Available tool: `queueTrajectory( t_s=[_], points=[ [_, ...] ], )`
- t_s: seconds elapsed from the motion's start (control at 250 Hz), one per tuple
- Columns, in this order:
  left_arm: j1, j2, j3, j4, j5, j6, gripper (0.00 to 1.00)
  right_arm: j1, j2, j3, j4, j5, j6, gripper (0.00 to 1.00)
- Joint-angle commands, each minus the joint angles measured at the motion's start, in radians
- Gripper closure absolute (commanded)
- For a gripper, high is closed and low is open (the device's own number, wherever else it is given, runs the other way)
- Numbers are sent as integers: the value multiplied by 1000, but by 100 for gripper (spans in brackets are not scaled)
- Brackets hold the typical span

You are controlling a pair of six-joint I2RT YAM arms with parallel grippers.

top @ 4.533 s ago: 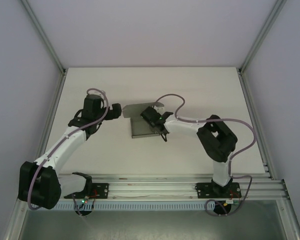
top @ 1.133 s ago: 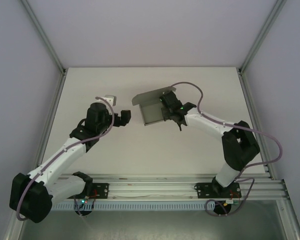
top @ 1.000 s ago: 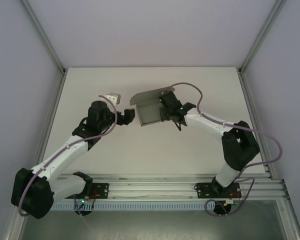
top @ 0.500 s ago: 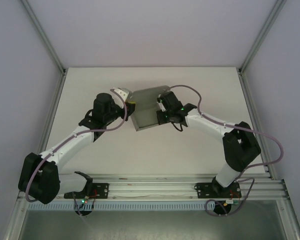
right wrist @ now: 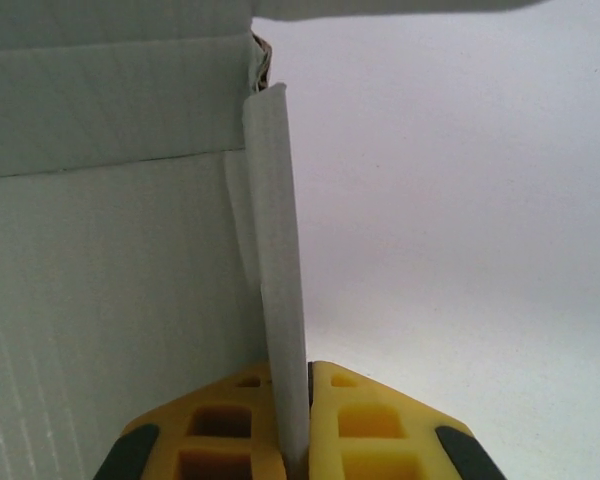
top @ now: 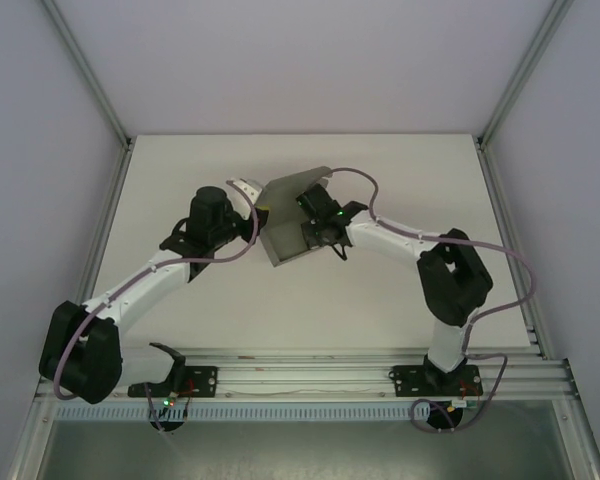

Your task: Assemble paper box

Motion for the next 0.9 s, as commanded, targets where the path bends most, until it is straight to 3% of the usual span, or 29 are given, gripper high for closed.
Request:
queueTrajectory(
  t_s=[0.0,0.244,0.288,0.332,0.376,0.464,0.684,0.895],
  points=[
    [-19,-23,39,88,59,-28,100,-17,45,-11,-72,131,86,100],
    [-19,3,4,102,29,-40,100,-15,-116,-118,140,49,74,96],
    [-20,10,-4,101,12,-58,71,-16,-139,-135,162,55,82,96],
    [-19,15,-6,87,-9,-75,51,-16,-143,-138,154,81,102,94],
    [-19,14,-9,67,-25,-90,23,-17,-134,-130,115,119,130,91],
    [-19,-5,-31,42,-50,-106,1,-16,-97,-107,23,183,205,91],
    [-19,-109,-133,7,-146,-152,0,9,-38,-173,50,194,366,89],
    [-20,-174,-192,-9,-221,-182,0,73,33,-151,8,268,350,79]
  ],
)
